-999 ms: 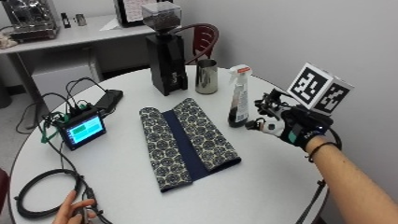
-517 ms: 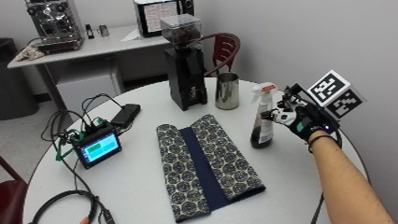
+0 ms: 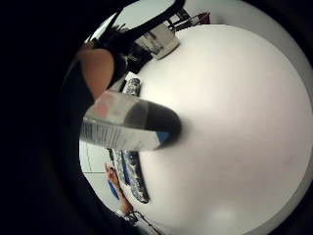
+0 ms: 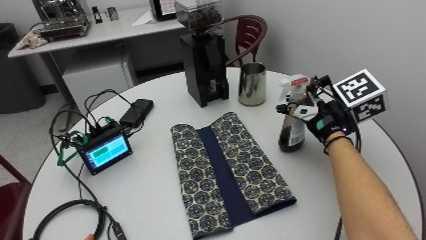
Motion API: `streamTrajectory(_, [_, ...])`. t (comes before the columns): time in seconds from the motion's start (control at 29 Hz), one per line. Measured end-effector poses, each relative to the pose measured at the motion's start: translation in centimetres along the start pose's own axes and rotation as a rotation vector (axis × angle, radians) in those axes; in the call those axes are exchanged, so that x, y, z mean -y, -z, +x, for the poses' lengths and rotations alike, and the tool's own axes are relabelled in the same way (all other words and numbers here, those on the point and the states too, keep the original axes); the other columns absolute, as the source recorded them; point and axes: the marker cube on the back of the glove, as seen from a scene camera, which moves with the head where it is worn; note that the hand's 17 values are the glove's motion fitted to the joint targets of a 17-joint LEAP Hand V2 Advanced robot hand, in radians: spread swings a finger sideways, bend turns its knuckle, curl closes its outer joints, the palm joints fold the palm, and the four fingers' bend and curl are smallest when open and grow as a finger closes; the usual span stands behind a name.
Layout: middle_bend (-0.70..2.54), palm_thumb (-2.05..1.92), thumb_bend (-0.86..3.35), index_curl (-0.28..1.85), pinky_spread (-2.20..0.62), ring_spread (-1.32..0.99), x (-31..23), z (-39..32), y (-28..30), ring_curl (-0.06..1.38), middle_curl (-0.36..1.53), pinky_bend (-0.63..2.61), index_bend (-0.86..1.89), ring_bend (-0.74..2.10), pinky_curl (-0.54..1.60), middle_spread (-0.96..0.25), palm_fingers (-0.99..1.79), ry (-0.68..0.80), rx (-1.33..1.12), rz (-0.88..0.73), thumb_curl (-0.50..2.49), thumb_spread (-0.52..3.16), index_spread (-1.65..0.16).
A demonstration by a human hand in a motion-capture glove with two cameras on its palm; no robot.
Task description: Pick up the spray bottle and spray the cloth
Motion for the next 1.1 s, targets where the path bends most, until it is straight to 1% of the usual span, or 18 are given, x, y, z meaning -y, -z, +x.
streamTrajectory(0.14, [0.64, 0.91, 0.11, -0.02, 0.13, -0.08, 0.1, -0.4, 0.2, 0.37, 0.4, 0.62, -0.05, 0.78, 0.34, -0.11, 0.53, 0.008, 0.063, 0.039, 0.35, 0.89, -0.33])
streamTrajectory(0.24, [0.67, 0.97, 0.12, 0.02, 0.1, -0.11, 0.1, -0.6, 0.5, 0.37, 0.41, 0.56, 0.07, 0.8, 0.32, -0.13, 0.67, 0.029, 0.067, 0.075, 0.38, 0.85, -0.33])
streamTrajectory(0.28, [0.66, 0.97, 0.11, 0.03, 0.09, -0.11, 0.1, -0.6, 0.6, 0.37, 0.41, 0.55, 0.11, 0.79, 0.32, -0.14, 0.7, 0.036, 0.064, 0.087, 0.39, 0.85, -0.33])
streamTrajectory(0.34, [0.6, 0.97, 0.09, 0.1, 0.03, -0.13, 0.1, -0.4, 0.5, 0.36, 0.4, 0.55, 0.26, 0.73, 0.32, -0.14, 0.87, 0.043, 0.061, 0.105, 0.39, 0.83, -0.32])
streamTrajectory(0.41, [0.57, 0.97, 0.07, 0.12, -0.01, -0.14, 0.1, -0.2, 0.3, 0.35, 0.4, 0.54, 0.26, 0.69, 0.32, -0.15, 0.95, 0.042, 0.071, 0.108, 0.4, 0.82, -0.31])
streamTrajectory(0.45, [0.54, 0.96, 0.05, 0.15, -0.07, -0.15, 0.1, 0.0, 0.2, 0.36, 0.39, 0.6, 0.28, 0.68, 0.34, -0.14, 1.08, 0.041, 0.082, 0.104, 0.4, 0.82, -0.31])
streamTrajectory(0.48, [0.52, 0.96, 0.04, 0.15, -0.1, -0.15, 0.0, 0.2, 0.0, 0.36, 0.39, 0.61, 0.26, 0.68, 0.34, -0.14, 1.13, 0.041, 0.095, 0.097, 0.4, 0.81, -0.3])
streamTrajectory(0.59, [0.5, 0.98, 0.02, 0.19, -0.14, -0.15, -0.2, 0.7, -0.6, 0.38, 0.4, 0.6, 0.24, 0.67, 0.36, -0.14, 1.13, 0.044, 0.138, 0.083, 0.42, 0.78, -0.29])
streamTrajectory(0.69, [0.51, 1.01, 0.02, 0.24, -0.07, -0.17, -0.7, 1.2, -1.2, 0.39, 0.42, 0.44, 0.27, 0.66, 0.34, -0.15, 1.05, 0.047, 0.161, 0.088, 0.45, 0.73, -0.28])
streamTrajectory(0.76, [0.44, 1.03, 0.02, 0.27, -0.04, -0.15, -1.1, 1.6, -1.5, 0.37, 0.4, 0.43, 0.3, 0.58, 0.34, -0.14, 0.99, 0.042, 0.156, 0.102, 0.46, 0.73, -0.28])
streamTrajectory(0.83, [0.41, 1.04, 0.01, 0.28, -0.05, -0.14, -1.5, 2.1, -1.6, 0.37, 0.39, 0.44, 0.26, 0.57, 0.34, -0.14, 1.03, 0.034, 0.141, 0.116, 0.47, 0.72, -0.28])
streamTrajectory(0.86, [0.43, 1.04, 0.0, 0.27, -0.06, -0.15, -1.8, 2.3, -1.6, 0.38, 0.4, 0.43, 0.22, 0.58, 0.34, -0.14, 1.1, 0.031, 0.13, 0.122, 0.48, 0.71, -0.28])
streamTrajectory(1.1, [0.42, 1.05, -0.02, 0.28, -0.1, -0.15, -3.0, 1.6, -0.3, 0.39, 0.42, 0.44, 0.13, 0.59, 0.35, -0.14, 1.17, 0.061, 0.003, 0.114, 0.51, 0.67, -0.26])
